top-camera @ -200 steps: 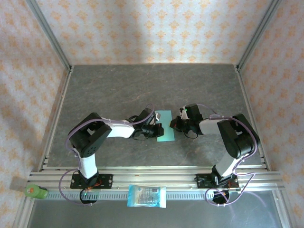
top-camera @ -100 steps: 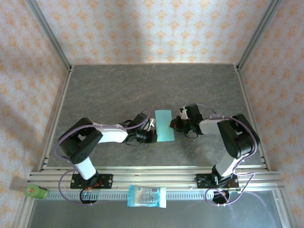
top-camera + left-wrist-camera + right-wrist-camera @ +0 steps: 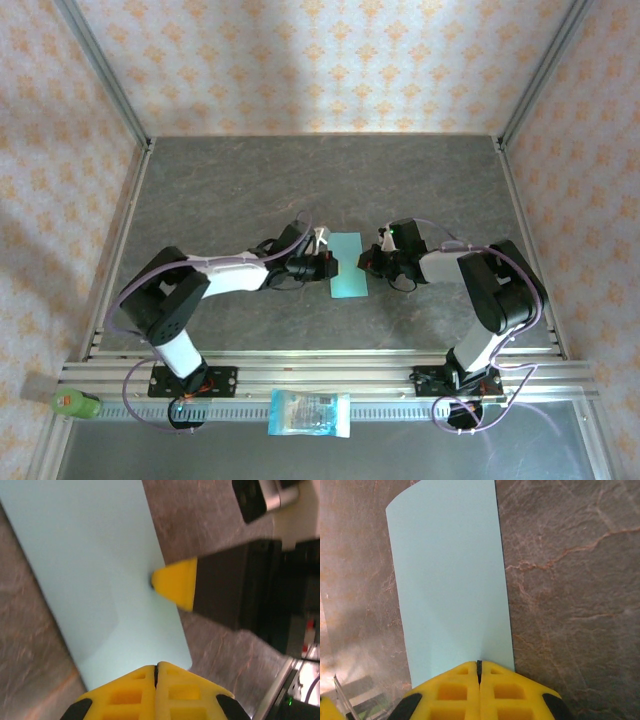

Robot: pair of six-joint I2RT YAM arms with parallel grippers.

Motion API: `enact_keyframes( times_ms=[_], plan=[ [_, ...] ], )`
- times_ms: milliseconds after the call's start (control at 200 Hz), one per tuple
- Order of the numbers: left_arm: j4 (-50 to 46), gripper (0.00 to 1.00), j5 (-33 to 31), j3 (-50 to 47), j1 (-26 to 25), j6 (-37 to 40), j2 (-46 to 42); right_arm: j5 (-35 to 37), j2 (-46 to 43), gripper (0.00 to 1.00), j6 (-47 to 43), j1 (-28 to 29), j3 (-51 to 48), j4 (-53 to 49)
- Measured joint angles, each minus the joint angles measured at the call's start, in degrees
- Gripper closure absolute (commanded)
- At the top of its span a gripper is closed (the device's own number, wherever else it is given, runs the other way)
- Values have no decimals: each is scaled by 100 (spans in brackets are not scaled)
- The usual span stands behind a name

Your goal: Fold a paper plane with a square sheet of paper (pick it up from the middle)

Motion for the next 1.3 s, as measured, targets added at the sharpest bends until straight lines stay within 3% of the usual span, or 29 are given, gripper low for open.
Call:
enact_keyframes(
  times_ms=[345, 530, 841, 1011, 1296],
  plan=[
    [234, 100, 72, 42, 35, -125, 776, 20, -24, 100, 0, 0, -31, 4],
    [140, 100, 72, -295, 35, 162, 450, 24, -39, 100, 0, 0, -52, 15],
    [-901, 100, -173, -345, -57, 804, -201, 26, -46, 100, 0, 0, -61, 24],
    [-649, 100, -118, -260, -31, 592, -372, 28, -46, 100, 0, 0, -61, 24],
    [-13, 100, 229, 348, -15, 284, 516, 26, -46, 100, 2, 0, -63, 26]
  ],
)
